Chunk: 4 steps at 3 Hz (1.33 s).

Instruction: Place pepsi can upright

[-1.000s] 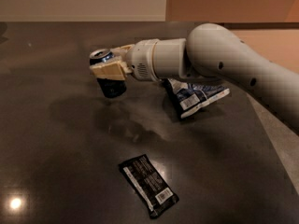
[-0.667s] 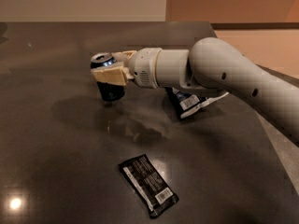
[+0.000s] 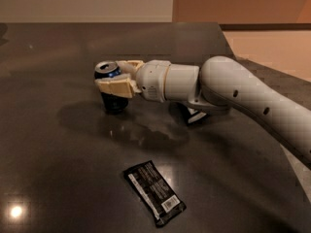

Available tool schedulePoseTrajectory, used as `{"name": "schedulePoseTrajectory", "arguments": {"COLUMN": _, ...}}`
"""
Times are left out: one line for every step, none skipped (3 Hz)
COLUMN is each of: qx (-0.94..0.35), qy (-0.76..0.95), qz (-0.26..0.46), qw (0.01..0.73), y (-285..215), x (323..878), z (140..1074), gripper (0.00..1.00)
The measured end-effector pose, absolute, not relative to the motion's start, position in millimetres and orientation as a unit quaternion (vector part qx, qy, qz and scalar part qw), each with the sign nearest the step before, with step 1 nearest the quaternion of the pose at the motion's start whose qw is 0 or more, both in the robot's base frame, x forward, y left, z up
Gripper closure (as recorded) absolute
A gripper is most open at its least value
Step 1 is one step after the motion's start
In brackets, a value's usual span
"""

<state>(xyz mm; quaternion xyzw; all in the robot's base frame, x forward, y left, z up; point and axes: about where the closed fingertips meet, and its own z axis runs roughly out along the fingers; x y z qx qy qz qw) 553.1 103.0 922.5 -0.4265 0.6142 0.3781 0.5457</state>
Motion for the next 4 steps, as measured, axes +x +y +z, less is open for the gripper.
{"name": "schedulePoseTrajectory", "arguments": {"qx": -0.426, "qy": 0.613, "qz": 0.380, "qw": 0.547, "y": 103.0, "x": 550.8, "z": 916.9, "gripper": 0.58}}
{"name": "schedulePoseTrajectory", "arguments": {"qx": -0.420, "qy": 0.612, "qz": 0.384, "qw": 0.549, "y": 101.9, "x": 549.3, "z": 912.5, "gripper": 0.35}}
{"name": "schedulePoseTrajectory", "arguments": {"qx": -0.415, "qy": 0.604, "qz": 0.389, "qw": 0.558, "y": 99.9, "x": 548.7, "z": 909.3, "gripper": 0.12}}
{"name": "schedulePoseTrajectory", "arguments": {"qx": -0.416, "qy": 0.604, "qz": 0.389, "qw": 0.557, "y": 101.8, "x": 547.8, "z": 909.7, "gripper": 0.00}}
